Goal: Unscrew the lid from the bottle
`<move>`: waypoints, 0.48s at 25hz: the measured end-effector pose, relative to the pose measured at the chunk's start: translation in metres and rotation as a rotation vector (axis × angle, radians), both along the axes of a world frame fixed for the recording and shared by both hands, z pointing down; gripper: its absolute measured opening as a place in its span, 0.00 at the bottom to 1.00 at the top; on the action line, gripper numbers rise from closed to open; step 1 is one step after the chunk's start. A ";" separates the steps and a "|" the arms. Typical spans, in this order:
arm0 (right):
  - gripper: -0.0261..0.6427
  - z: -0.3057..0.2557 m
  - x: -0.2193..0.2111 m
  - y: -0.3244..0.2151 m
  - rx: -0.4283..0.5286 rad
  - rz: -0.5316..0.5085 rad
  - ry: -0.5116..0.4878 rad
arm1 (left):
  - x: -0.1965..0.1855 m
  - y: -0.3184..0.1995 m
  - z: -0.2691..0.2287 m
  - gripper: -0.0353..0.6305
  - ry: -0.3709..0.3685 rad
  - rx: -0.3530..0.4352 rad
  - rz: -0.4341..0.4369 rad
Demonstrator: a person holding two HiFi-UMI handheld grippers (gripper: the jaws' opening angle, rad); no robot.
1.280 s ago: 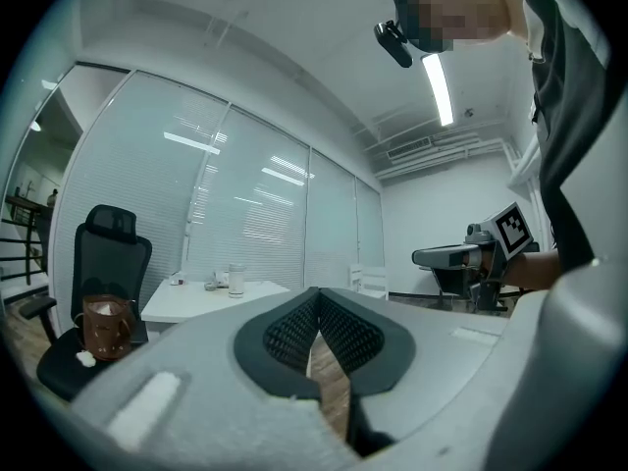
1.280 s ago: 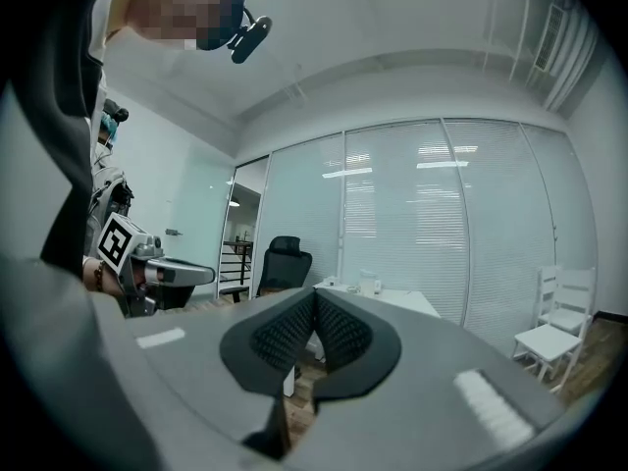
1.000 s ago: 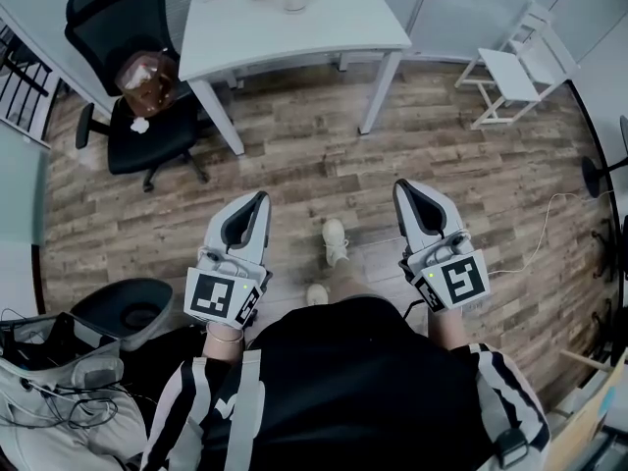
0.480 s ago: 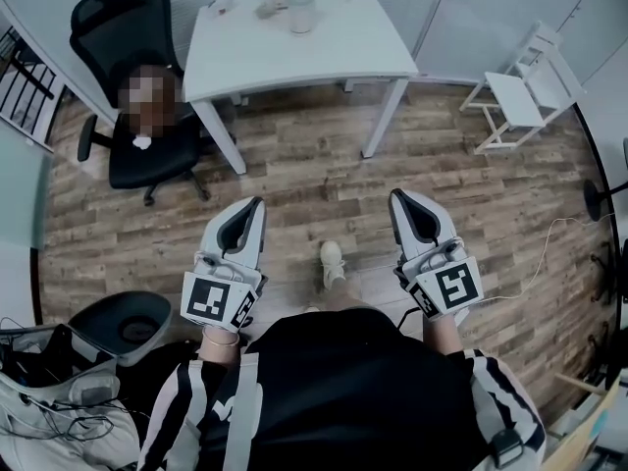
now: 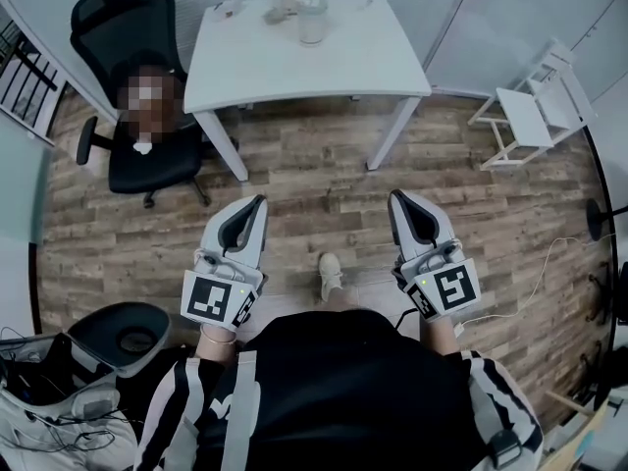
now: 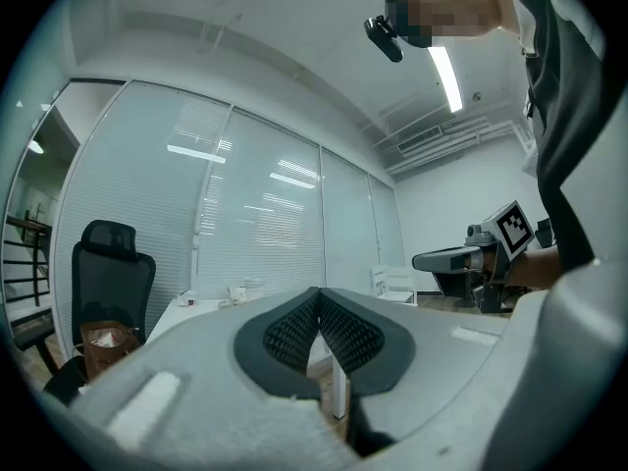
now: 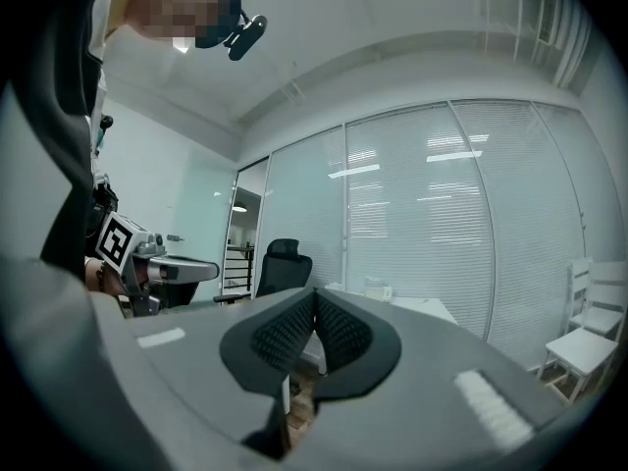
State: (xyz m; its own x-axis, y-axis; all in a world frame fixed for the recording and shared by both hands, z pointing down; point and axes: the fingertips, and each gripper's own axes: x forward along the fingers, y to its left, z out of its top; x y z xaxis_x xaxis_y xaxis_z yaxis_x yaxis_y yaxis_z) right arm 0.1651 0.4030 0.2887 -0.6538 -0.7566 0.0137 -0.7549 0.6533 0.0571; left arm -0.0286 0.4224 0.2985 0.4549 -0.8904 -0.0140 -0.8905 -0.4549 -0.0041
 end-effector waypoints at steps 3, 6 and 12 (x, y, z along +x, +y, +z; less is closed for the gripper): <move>0.04 -0.005 -0.007 -0.020 0.005 -0.023 -0.005 | -0.004 -0.021 -0.003 0.05 0.001 0.001 -0.013; 0.04 -0.006 -0.007 -0.040 0.005 -0.030 0.014 | -0.004 -0.041 -0.008 0.05 0.004 0.005 -0.018; 0.04 -0.009 -0.005 -0.085 0.002 -0.044 0.012 | 0.001 -0.085 -0.008 0.05 0.010 0.002 -0.026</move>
State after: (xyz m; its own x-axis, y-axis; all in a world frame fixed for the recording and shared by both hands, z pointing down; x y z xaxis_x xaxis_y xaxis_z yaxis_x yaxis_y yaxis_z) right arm 0.1603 0.3177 0.2800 -0.6860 -0.7273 0.0201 -0.7249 0.6856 0.0668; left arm -0.0277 0.3373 0.2901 0.4312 -0.9020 -0.0202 -0.9022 -0.4314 0.0044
